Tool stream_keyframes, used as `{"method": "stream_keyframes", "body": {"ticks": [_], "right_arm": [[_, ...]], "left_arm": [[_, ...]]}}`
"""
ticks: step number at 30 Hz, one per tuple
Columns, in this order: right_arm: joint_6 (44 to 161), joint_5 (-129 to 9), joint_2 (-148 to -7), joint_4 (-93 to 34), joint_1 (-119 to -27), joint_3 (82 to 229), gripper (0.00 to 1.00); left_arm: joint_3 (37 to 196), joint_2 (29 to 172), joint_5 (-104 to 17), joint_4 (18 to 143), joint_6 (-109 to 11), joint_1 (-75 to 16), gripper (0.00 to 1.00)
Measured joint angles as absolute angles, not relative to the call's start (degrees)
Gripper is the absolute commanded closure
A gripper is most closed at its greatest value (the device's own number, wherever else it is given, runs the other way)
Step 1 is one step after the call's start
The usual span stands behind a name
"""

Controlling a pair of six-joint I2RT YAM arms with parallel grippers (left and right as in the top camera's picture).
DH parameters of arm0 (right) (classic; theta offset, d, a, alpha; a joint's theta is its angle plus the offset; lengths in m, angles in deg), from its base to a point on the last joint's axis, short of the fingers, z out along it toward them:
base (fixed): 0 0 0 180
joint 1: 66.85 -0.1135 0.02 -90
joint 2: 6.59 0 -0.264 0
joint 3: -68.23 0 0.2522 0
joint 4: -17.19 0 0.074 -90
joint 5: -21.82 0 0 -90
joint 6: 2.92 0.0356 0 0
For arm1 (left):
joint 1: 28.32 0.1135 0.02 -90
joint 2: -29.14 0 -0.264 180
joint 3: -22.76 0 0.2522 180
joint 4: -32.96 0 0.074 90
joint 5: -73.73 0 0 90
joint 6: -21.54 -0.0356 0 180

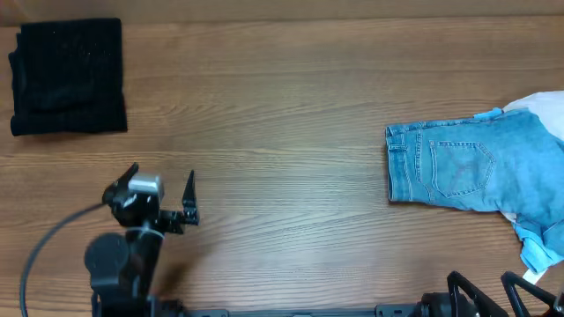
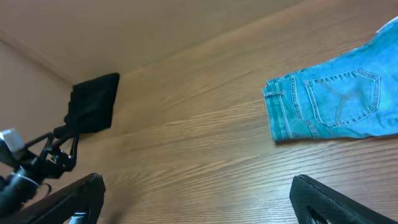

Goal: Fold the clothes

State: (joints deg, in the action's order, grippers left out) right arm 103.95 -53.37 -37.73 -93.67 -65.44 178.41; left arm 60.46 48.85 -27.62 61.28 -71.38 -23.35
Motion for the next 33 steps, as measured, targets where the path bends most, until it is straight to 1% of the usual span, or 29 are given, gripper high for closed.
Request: {"method": "stream_keyframes", "body": {"ticks": [3,9,12,18,23,27,31,33], "right_arm": [[103.9,-53.4,-37.7,-93.7,-65.4,178.4,0.0],[103.9,-53.4,-37.7,-93.7,-65.4,178.4,0.0],[103.9,-53.4,-37.7,-93.7,-65.4,178.4,0.0],[103.9,-53.4,-37.7,-93.7,-65.4,178.4,0.0],[103.9,-53.4,-37.7,-93.7,-65.4,178.4,0.0],[103.9,-53.4,-37.7,-93.7,-65.4,178.4,0.0],[103.9,-53.4,-37.7,-93.7,-65.4,178.4,0.0],[103.9,-53.4,-37.7,-93.7,-65.4,178.4,0.0]], "left_arm": [[56.0,43.2,-27.7,60.6,-70.2,-22.5,0.0],[55.7,42.8,-27.6,59.8,-69.9,-22.5,0.0],[54.2,41.1,-27.6,57.4,-69.9,-22.5,0.0],[44.7,34.7,-27.6,46.3,-68.3,-22.5,0.0],[38.2,30.3,-27.6,40.0,-67.2,-22.5,0.0],[37.2,30.1,-27.4,40.5,-67.1,-22.5,0.0],[37.0,30.0,-24.7,49.0,-66.6,-22.5,0.0],[37.0,30.0,-22.8,50.4,-66.6,-22.5,0.0]]}}
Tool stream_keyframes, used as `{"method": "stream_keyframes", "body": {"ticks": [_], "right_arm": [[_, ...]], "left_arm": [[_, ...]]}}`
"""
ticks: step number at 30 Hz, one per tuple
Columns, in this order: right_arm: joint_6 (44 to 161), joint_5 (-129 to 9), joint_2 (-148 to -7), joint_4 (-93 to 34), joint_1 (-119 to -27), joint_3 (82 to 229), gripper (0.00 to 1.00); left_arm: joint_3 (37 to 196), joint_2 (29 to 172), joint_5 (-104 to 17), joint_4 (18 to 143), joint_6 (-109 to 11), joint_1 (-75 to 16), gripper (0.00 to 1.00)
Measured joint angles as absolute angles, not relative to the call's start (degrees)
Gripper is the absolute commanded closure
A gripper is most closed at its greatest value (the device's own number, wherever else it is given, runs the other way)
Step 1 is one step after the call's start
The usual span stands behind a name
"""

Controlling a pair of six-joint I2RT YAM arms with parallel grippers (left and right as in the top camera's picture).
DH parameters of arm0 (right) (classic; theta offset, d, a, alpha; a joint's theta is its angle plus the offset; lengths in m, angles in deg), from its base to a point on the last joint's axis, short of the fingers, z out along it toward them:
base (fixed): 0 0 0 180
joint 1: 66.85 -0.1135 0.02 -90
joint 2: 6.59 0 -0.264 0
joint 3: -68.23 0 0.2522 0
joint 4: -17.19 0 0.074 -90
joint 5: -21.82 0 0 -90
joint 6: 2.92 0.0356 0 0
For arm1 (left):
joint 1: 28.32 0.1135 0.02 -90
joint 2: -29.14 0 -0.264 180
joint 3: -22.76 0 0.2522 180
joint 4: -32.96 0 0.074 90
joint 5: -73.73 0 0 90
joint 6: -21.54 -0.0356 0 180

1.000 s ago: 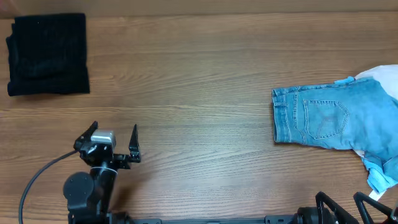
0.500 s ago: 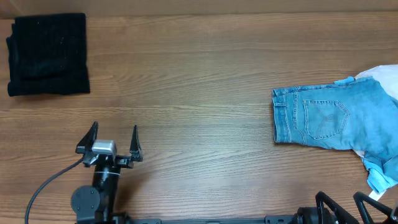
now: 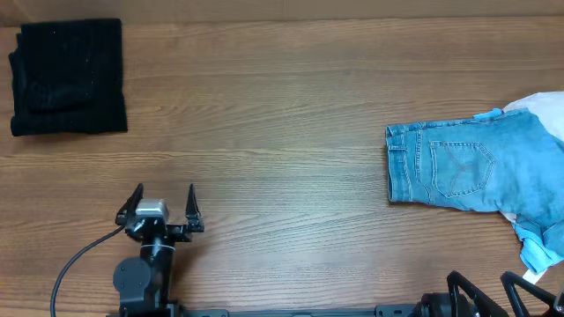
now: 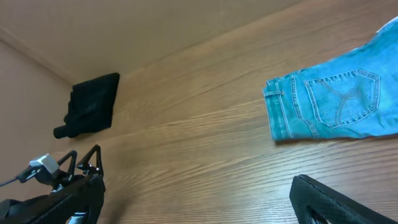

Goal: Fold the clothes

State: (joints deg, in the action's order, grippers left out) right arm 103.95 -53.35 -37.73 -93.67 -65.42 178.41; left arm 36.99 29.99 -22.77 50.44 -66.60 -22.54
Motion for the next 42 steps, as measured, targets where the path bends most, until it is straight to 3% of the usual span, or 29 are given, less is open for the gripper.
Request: {"method": "stream_keyframes", "body": {"ticks": [33,37,42], "right_arm": [[102.7,-55.1,-37.7,-93.3,-63.7,178.4,0.0],[100.1,-58.5,-35.6,-83.5,-63.0,175.7,0.0],[97.1,-59.4,-24.6,-60.7,-62.3,151.8,0.0]], "left_arm": [[37.0,30.0,-21.1,50.6,-66.5,-22.5,0.0],[37.0,30.0,-21.1,50.6,-66.5,-22.5,0.0],[37.0,30.0,-20.7,50.6,-66.4,-22.5,0.0]]}}
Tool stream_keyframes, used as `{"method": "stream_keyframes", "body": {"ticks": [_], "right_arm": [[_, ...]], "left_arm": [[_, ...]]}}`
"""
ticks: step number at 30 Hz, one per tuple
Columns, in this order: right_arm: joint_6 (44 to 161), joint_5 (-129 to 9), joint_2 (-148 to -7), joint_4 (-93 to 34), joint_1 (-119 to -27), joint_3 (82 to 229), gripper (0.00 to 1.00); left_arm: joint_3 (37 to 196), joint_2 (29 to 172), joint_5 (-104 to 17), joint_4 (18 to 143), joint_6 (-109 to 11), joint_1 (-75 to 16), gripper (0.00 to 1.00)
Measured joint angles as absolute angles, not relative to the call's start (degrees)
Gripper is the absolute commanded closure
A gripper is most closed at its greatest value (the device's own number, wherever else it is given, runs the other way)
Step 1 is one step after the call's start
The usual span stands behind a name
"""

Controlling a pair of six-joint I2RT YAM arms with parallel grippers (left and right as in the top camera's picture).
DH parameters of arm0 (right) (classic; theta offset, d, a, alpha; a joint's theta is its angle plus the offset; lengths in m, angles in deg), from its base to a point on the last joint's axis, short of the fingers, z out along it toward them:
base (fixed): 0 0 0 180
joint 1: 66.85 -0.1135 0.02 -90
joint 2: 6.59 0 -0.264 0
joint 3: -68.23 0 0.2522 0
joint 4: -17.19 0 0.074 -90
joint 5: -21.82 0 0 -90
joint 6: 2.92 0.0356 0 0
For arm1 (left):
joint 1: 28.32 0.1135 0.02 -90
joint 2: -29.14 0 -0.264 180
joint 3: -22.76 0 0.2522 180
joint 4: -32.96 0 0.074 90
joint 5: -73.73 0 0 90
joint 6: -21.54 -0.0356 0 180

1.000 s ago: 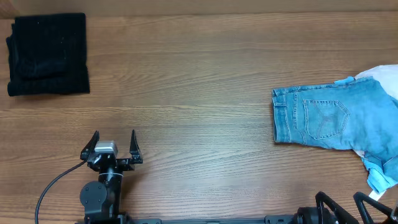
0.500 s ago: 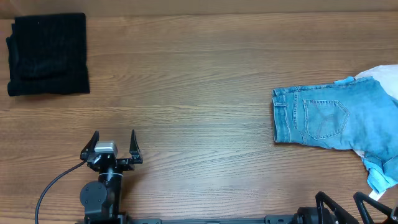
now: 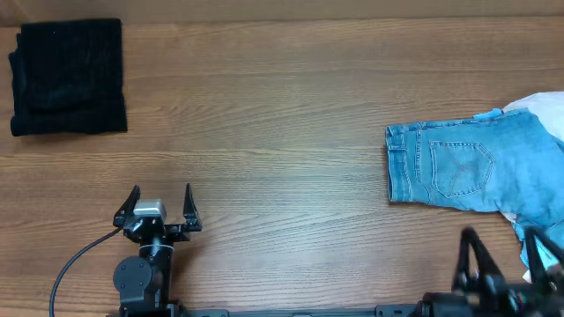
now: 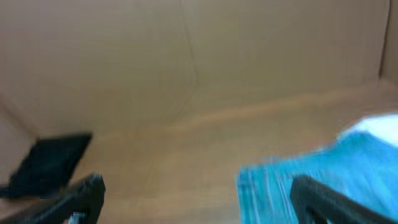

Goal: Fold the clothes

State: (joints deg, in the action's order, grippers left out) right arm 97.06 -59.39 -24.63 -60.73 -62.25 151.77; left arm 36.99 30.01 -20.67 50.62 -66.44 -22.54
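Blue jeans [image 3: 471,167] lie at the table's right side, waistband to the left, with a white garment [image 3: 545,103] peeking out behind them. A folded black garment [image 3: 68,77] rests at the far left corner. My left gripper [image 3: 160,195] stands open near the front left, with nothing between its fingers. My right gripper [image 3: 502,242] is open at the front right, just in front of the jeans' lower edge. In the blurred right wrist view the jeans [image 4: 323,174] show between the spread fingers [image 4: 87,193], and the black garment [image 4: 46,165] sits at the left.
The brown wooden table [image 3: 282,132] stretches between the two garments. A black cable [image 3: 75,260] runs from the left arm toward the front edge. A light wall [image 4: 186,56] rises behind the table.
My right gripper has moved from the front edge farther onto the table, toward the jeans, and its camera now tilts up and is blurred. The left gripper has barely shifted.
At first my left gripper stood open, turned sideways, near the front left, and the right one sat at the front edge. Then the left gripper was squared up and lower. Now the right gripper has come forward near the jeans. The clothes have not moved.
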Motion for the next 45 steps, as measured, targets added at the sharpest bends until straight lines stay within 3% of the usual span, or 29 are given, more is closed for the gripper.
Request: {"method": "stream_keyframes", "body": {"ticks": [6,7,10,17,26,45], "right_arm": [[96.2,-57.2,-17.0,-31.5,-61.6,116.2,0.0],[96.2,-56.9,-14.0,-22.1,-61.6,109.3,0.0],[96.1,-56.3,-7.9,-15.9,-61.6,101.4,0.0],[93.3,-55.5,-7.4,-12.8,-61.6,98.1,0.0],[96.5,-55.2,-7.4,4.1,-62.8,83.7,0.0],[97.4,-59.6,-7.4,-0.9,-64.7,83.1,0.0]], "left_arm": [[37.0,30.0,-20.7,50.6,-66.4,-22.5,0.0],[37.0,30.0,-20.6,50.6,-66.4,-22.5,0.0],[37.0,30.0,-20.5,50.7,-66.4,-22.5,0.0],[37.0,29.9,-20.5,50.7,-66.4,-22.5,0.0],[37.0,29.9,-20.5,50.7,-66.4,-22.5,0.0],[37.0,29.9,-20.5,50.7,-66.4,-22.5,0.0]]}}
